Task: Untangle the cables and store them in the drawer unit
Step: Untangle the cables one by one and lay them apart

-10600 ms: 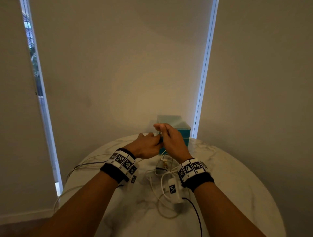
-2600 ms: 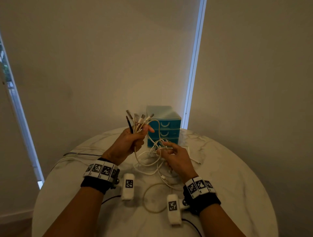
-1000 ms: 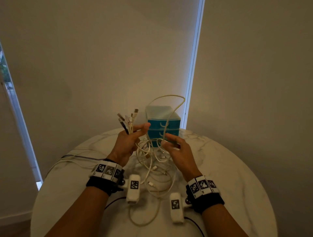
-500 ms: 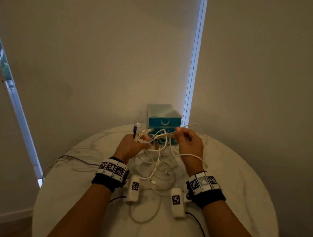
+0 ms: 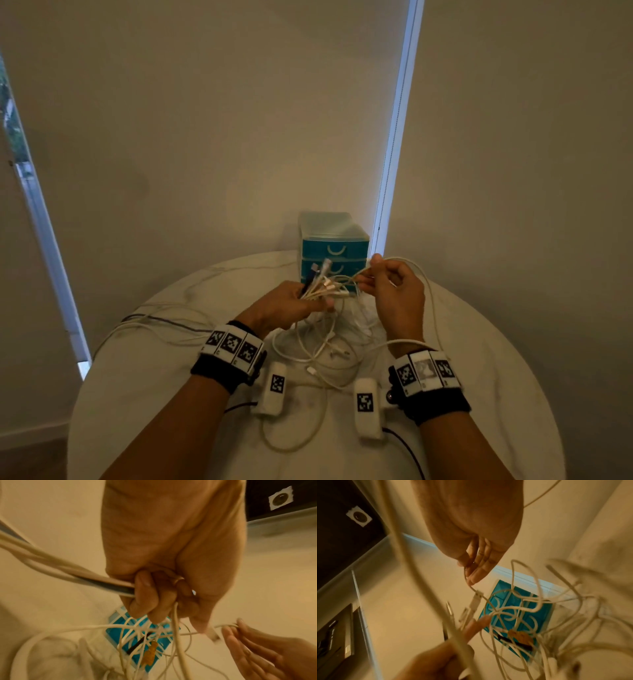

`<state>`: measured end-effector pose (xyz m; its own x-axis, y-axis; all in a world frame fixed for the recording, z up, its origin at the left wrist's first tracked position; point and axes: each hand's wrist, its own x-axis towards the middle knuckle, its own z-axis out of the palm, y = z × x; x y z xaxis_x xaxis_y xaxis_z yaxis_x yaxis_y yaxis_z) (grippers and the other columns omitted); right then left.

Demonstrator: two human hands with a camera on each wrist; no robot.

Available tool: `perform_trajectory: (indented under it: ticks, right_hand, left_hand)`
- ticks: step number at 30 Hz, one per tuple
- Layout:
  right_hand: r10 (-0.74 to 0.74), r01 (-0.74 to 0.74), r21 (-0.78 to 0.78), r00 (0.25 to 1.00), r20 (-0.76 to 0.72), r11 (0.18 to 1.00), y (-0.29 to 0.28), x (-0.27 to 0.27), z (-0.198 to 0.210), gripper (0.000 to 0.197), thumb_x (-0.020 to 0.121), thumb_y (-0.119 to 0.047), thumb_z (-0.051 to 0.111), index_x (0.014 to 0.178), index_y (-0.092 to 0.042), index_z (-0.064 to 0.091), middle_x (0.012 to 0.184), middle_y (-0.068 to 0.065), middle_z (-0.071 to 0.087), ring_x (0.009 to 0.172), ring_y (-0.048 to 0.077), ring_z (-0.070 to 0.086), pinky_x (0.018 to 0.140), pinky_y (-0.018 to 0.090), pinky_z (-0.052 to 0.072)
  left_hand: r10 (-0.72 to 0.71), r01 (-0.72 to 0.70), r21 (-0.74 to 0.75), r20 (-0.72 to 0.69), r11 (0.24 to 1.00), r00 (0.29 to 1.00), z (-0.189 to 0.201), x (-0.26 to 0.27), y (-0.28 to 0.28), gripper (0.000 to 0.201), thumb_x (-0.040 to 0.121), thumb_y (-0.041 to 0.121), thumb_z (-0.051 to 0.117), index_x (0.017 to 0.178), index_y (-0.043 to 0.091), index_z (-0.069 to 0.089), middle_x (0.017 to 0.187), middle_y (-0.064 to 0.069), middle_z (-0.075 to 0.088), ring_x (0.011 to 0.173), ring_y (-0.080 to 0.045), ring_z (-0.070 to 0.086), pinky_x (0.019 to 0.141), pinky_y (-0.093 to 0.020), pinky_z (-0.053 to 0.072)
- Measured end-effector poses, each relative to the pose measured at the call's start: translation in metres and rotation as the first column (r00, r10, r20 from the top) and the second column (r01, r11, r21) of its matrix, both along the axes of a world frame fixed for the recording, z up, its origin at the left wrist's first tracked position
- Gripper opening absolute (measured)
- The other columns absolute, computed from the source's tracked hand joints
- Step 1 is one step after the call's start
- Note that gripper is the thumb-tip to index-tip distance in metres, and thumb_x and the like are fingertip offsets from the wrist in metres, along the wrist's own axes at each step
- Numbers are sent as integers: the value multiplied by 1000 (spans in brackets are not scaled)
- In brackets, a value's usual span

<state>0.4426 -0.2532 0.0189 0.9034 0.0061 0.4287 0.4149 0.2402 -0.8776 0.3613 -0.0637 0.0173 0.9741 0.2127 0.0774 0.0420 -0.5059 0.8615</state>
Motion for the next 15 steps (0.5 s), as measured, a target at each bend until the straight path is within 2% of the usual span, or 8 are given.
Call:
perform_trajectory:
  ticks: [2, 4, 6, 8, 9, 10, 12, 15]
  right_hand:
    - [-8, 14, 91, 997, -73, 996, -6, 3, 4, 39, 108, -28, 61, 99, 9, 66, 84, 20, 76, 77, 29, 80, 71, 35, 67]
    - [11, 19, 177, 986, -167, 984, -11, 5, 7, 42, 112, -28, 52, 94, 7, 65, 83, 23, 74, 76, 33, 80, 66, 34, 66]
    - [90, -19, 303, 971, -220, 953, -14, 3, 10, 43, 114, -26, 45, 87, 3, 63, 81, 24, 72, 75, 32, 80, 61, 30, 63]
    - [190, -84, 423, 958, -215, 902, -14, 1, 13, 43, 115, -25, 41, 87, 0, 63, 87, 25, 72, 77, 30, 80, 66, 30, 63]
    - [231, -119, 449, 952, -202, 886, -14, 0, 14, 42, 115, -25, 40, 87, -2, 63, 86, 22, 73, 77, 27, 79, 70, 31, 62]
    - [265, -156, 450, 945, -190, 879, -13, -2, 16, 42, 115, -25, 40, 86, -5, 62, 82, 17, 73, 75, 24, 78, 73, 32, 59]
    - [318, -235, 391, 935, -161, 890, -7, -7, 17, 42, 115, -26, 39, 84, -9, 62, 74, 8, 72, 70, 18, 73, 73, 32, 53]
    - [379, -333, 304, 919, -109, 893, 2, -17, 19, 41, 115, -28, 39, 86, -10, 62, 77, 8, 72, 71, 16, 70, 70, 32, 50]
  left_hand:
    - [104, -99, -102, 37, 990, 994, -4, 4, 6, 30, 92, 49, 79, 75, 26, 72, 57, 10, 52, 52, -8, 43, 46, -22, 34]
    - [175, -156, -202, 77, 967, 981, -4, 4, 10, 31, 90, 50, 80, 93, 19, 77, 60, 9, 52, 55, -10, 43, 47, -23, 35]
    - [193, -160, -255, 108, 954, 975, -3, 2, 11, 31, 91, 45, 81, 113, 24, 77, 69, 11, 60, 60, -6, 48, 47, -19, 37]
    - [192, -150, -250, 153, 956, 969, 0, 1, 8, 34, 90, 43, 83, 120, 29, 75, 89, 10, 71, 65, -1, 54, 51, -13, 42]
    - [197, -149, -237, 193, 960, 961, 2, 0, 6, 35, 88, 42, 84, 119, 28, 76, 92, 13, 73, 68, 2, 58, 57, -13, 45]
    - [201, -139, -245, 247, 959, 948, 3, 0, 3, 34, 87, 41, 86, 116, 28, 77, 86, 19, 73, 69, 5, 61, 61, -11, 44]
    - [174, -80, -274, 341, 958, 924, 5, -3, -3, 30, 85, 32, 89, 111, 24, 79, 75, 25, 73, 69, 9, 65, 62, -5, 45]
    - [68, 10, -208, 365, 978, 929, 5, -6, -9, 30, 82, 31, 92, 110, 24, 82, 103, 20, 80, 97, 6, 73, 78, -8, 52]
